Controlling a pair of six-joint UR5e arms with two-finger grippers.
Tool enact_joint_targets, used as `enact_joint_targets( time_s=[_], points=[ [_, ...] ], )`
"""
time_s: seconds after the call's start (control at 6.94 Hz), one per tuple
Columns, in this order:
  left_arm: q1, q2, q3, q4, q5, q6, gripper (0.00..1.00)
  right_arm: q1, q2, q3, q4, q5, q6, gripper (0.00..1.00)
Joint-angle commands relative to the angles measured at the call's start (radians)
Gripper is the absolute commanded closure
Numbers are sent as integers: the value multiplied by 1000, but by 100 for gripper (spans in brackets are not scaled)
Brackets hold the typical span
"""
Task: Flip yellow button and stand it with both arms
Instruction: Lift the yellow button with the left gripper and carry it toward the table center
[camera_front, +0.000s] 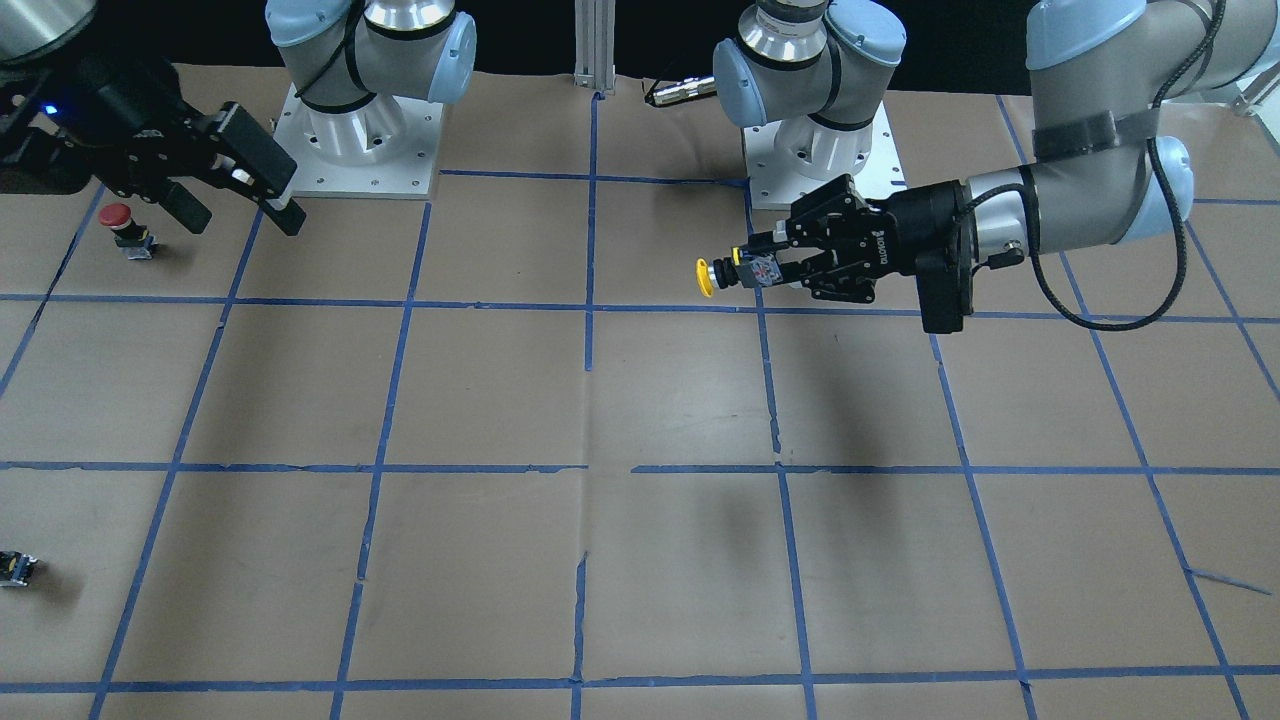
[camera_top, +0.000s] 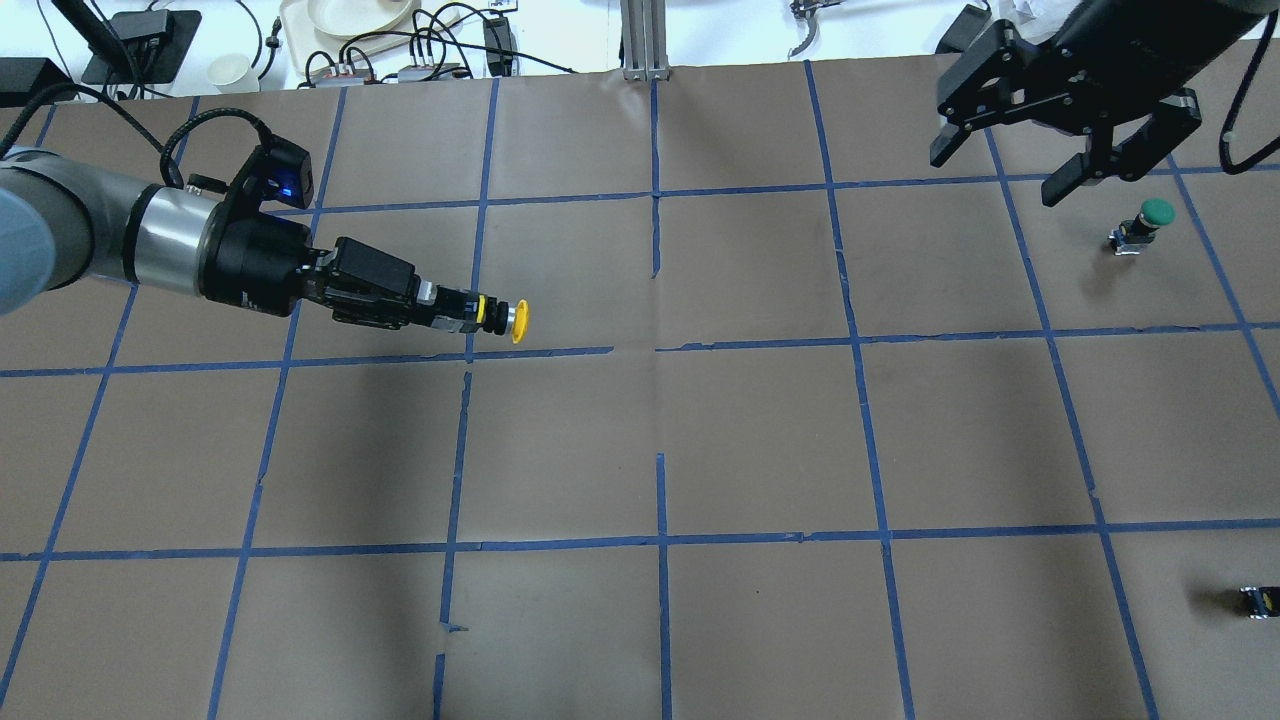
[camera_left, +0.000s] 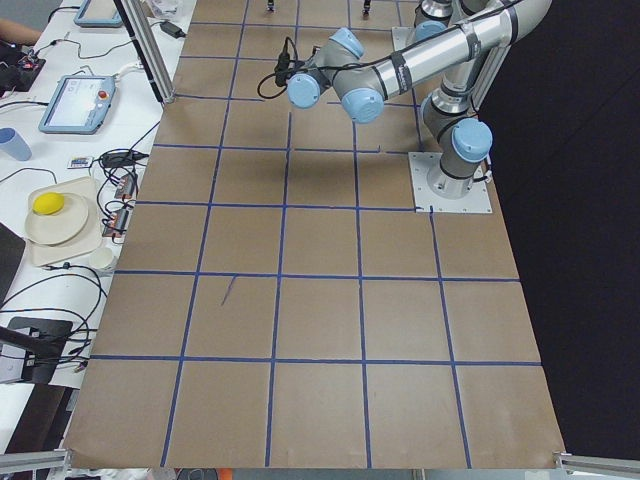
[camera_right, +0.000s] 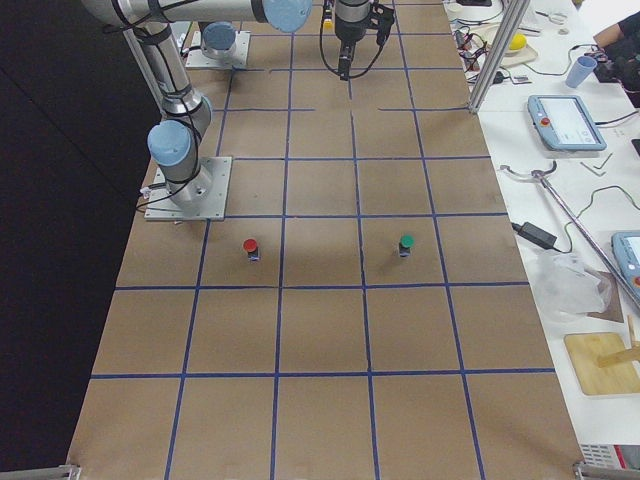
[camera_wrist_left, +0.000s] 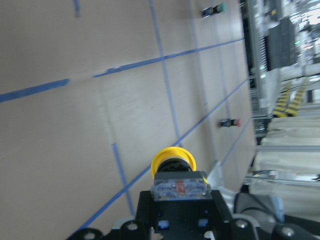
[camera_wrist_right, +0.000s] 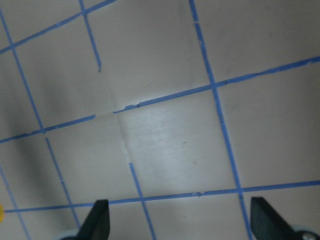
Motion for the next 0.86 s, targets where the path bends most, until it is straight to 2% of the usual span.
enact_joint_targets(
  time_s=[0.0, 0.14, 0.29, 0.43, 0.72],
  points=[
    [-84, 47, -7, -164, -264, 4, 77, -119, -1, 11, 224, 357, -53, 0],
    [-133, 67, -14, -242, -373, 15, 77, -124, -1, 21, 310, 467, -79, 0],
    [-161, 81, -30, -250, -424, 18, 77, -124, -7, 56, 347, 639, -81, 0],
    [-171, 79, -57, -278, -532, 19, 77, -122, -27, 96, 361, 773, -83, 0],
    [-242, 89, -70, -281, -692, 18, 77, -108, -79, 162, 364, 825, -89, 0]
  ],
)
